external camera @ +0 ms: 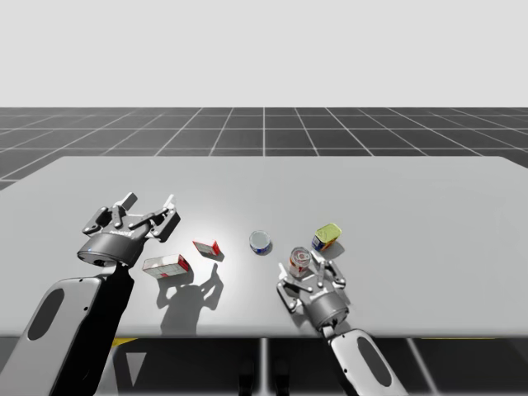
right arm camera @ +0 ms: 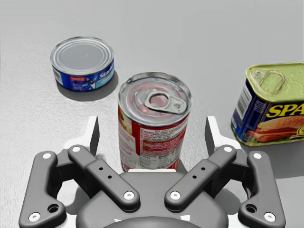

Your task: Lift the red soup can off the table.

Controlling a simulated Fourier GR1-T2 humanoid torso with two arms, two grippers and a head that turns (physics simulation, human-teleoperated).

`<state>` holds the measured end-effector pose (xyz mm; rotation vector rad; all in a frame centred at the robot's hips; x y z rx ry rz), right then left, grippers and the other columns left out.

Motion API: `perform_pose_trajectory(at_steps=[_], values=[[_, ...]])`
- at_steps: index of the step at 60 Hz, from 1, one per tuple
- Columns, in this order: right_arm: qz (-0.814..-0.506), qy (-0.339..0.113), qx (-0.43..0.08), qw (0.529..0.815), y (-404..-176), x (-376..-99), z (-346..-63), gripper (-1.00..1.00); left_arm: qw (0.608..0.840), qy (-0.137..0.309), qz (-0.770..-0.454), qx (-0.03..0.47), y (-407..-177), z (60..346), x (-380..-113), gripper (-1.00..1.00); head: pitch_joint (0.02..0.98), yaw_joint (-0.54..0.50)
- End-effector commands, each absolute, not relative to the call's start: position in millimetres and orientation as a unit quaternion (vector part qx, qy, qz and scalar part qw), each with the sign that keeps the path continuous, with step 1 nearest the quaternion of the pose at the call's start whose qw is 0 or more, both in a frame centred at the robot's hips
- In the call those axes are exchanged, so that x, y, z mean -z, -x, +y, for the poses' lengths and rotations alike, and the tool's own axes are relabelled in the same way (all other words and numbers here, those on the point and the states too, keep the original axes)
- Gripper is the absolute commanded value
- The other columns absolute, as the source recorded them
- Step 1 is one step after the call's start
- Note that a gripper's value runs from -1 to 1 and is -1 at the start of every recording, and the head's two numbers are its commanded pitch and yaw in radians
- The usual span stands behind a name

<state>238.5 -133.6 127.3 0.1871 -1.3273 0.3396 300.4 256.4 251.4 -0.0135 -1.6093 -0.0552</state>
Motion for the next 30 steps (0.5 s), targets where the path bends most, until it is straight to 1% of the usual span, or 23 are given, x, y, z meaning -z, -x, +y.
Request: perform_pose_trajectory(at_steps=[1, 3, 4, 5, 6, 7, 18, 26, 27, 30], values=[[-0.606, -0.079, -0.161, 0.775, -245.2, -121.0, -130.0, -1.00, 0.693, 0.007, -0.720, 0.025, -300.0, 256.5, -251.7, -1.00, 0.859, -0.12], [-0.606, -0.082, -0.157, 0.775, -244.8, -121.1, -130.1, -1.00, 0.693, 0.007, -0.720, 0.025, -299.8, 256.3, -251.7, -1.00, 0.859, -0.12], [-0.607, -0.083, -0.155, 0.775, -244.5, -120.9, -130.2, -0.71, 0.693, 0.007, -0.720, 0.025, -299.8, 256.3, -251.6, -1.00, 0.860, -0.12], [-0.608, -0.083, -0.152, 0.774, -243.7, -120.7, -130.4, -0.12, 0.693, 0.007, -0.720, 0.026, -299.8, 256.2, -251.6, -1.00, 0.861, -0.12], [-0.611, -0.079, -0.154, 0.772, -243.8, -118.8, -130.2, 0.77, 0.693, 0.007, -0.720, 0.026, -299.7, 256.1, -251.6, -1.00, 0.862, -0.12], [-0.611, -0.077, -0.156, 0.772, -243.7, -117.7, -130.6, 1.00, 0.693, 0.007, -0.720, 0.026, -299.7, 256.0, -251.7, -1.00, 0.862, -0.12], [-0.618, -0.080, -0.154, 0.767, -242.8, -116.7, -130.7, 1.00, 0.694, 0.007, -0.720, 0.028, -299.0, 255.0, -251.3, -1.00, 0.841, -0.13], [-0.618, -0.080, -0.155, 0.767, -241.7, -116.0, -131.1, 1.00, 0.694, 0.007, -0.719, 0.029, -298.8, 254.5, -251.1, -1.00, 0.767, -0.14], [-0.617, -0.080, -0.154, 0.767, -241.7, -116.1, -131.3, 1.00, 0.694, 0.007, -0.719, 0.029, -298.8, 254.3, -251.1, -1.00, 0.738, -0.14], [-0.617, -0.081, -0.153, 0.768, -241.6, -116.1, -131.5, 1.00, 0.694, 0.007, -0.719, 0.029, -298.8, 254.2, -251.1, -1.00, 0.699, -0.14]])
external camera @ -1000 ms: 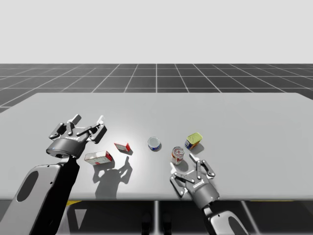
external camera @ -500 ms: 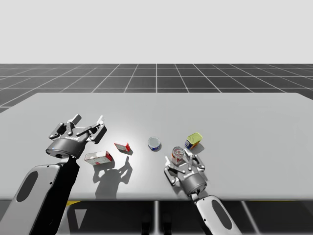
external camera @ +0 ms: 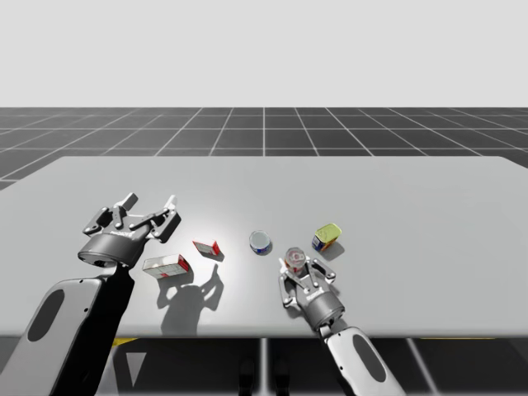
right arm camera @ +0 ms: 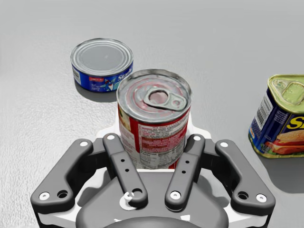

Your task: Lift the red soup can off the table.

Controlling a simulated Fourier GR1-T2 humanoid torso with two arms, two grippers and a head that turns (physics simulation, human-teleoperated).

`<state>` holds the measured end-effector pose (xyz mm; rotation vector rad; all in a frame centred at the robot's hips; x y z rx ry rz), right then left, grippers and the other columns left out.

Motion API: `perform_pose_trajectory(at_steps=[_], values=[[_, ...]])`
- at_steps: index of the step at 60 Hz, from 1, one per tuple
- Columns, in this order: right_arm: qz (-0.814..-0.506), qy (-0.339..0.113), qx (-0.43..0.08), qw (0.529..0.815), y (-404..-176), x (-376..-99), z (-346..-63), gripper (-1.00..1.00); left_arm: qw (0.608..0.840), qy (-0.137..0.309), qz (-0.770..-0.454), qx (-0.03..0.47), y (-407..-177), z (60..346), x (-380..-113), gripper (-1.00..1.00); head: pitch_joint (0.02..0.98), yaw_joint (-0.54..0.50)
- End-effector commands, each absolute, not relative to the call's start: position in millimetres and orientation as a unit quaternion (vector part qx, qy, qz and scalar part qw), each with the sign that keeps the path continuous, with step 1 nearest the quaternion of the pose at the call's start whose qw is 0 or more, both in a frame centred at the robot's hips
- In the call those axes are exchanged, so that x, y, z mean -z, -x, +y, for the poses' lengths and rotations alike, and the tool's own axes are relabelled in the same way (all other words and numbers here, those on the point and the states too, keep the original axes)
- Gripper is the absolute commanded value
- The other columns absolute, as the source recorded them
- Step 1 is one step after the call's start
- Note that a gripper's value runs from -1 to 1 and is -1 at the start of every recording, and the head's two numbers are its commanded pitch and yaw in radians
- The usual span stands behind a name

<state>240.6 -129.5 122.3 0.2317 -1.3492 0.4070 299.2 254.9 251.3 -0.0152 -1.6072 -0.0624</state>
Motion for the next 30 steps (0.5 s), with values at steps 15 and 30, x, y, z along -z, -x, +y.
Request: perform_pose_trajectory(at_steps=[15, 30], values=[[-0.615, -0.079, -0.155, 0.770, -241.1, -115.0, -131.4, 1.00, 0.694, 0.007, -0.719, 0.029, -298.9, 253.8, -250.6, -1.00, 0.502, -0.15], [-0.616, -0.081, -0.152, 0.769, -239.8, -115.6, -130.6, 1.00, 0.694, 0.007, -0.720, 0.028, -298.6, 254.6, -249.8, -1.00, 0.421, -0.15]])
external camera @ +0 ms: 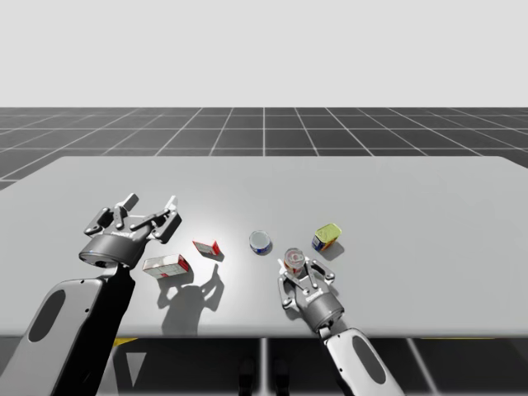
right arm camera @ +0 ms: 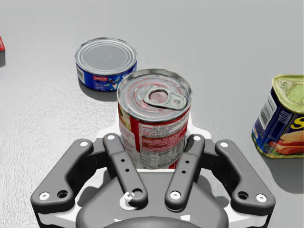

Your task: Lift the red soup can off the table.

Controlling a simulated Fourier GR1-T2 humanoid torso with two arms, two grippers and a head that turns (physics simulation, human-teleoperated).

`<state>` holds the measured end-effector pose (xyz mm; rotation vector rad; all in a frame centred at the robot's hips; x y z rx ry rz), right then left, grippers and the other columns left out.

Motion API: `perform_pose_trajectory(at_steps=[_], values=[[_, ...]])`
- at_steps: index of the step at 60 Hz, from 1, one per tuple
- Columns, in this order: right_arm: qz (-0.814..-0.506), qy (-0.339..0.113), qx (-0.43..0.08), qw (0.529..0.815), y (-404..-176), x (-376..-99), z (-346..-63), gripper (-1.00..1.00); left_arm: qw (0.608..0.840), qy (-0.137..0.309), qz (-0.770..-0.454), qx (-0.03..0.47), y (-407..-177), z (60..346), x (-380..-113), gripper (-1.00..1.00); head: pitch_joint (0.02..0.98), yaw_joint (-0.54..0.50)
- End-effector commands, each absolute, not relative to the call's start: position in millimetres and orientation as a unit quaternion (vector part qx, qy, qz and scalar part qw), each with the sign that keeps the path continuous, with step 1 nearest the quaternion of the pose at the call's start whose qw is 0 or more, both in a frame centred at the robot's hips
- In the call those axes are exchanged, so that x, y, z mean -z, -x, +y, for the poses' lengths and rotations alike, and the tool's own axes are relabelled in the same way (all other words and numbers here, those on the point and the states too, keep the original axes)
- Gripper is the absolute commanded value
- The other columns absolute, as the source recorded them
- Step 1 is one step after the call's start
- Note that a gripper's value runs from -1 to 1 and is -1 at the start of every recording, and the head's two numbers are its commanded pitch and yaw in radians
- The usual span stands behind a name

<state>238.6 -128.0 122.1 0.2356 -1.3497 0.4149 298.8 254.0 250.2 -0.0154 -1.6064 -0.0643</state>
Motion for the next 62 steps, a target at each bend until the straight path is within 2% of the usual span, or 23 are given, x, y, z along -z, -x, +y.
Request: perform_pose_trajectory(at_steps=[1, 12, 29, 39, 49, 62], values=[[-0.615, -0.083, -0.151, 0.769, -239.3, -116.3, -130.2, 1.00, 0.694, 0.007, -0.720, 0.028, -298.6, 254.7, -249.8, -1.00, 0.420, -0.15], [-0.624, -0.099, -0.148, 0.761, -236.5, -129.7, -125.2, 1.00, 0.694, 0.007, -0.719, 0.028, -299.1, 255.4, -249.9, -1.00, 0.410, -0.16], [-0.678, -0.104, -0.150, 0.712, -239.8, -185.6, -119.0, 1.00, 0.694, 0.008, -0.719, 0.027, -299.6, 255.7, -250.2, -1.00, 0.407, -0.16], [-0.704, -0.099, -0.153, 0.687, -243.2, -206.9, -119.7, 1.00, 0.694, 0.010, -0.720, 0.025, -299.4, 255.2, -250.7, -1.00, 0.411, -0.16], [-0.744, -0.095, -0.150, 0.645, -240.0, -245.7, -122.1, 1.00, 0.694, 0.009, -0.719, 0.025, -299.4, 254.9, -250.5, -1.00, 0.413, -0.16], [-0.792, -0.095, -0.145, 0.585, -222.0, -301.5, -125.7, 1.00, 0.694, 0.009, -0.720, 0.025, -298.8, 255.1, -250.4, -1.00, 0.413, -0.17]])
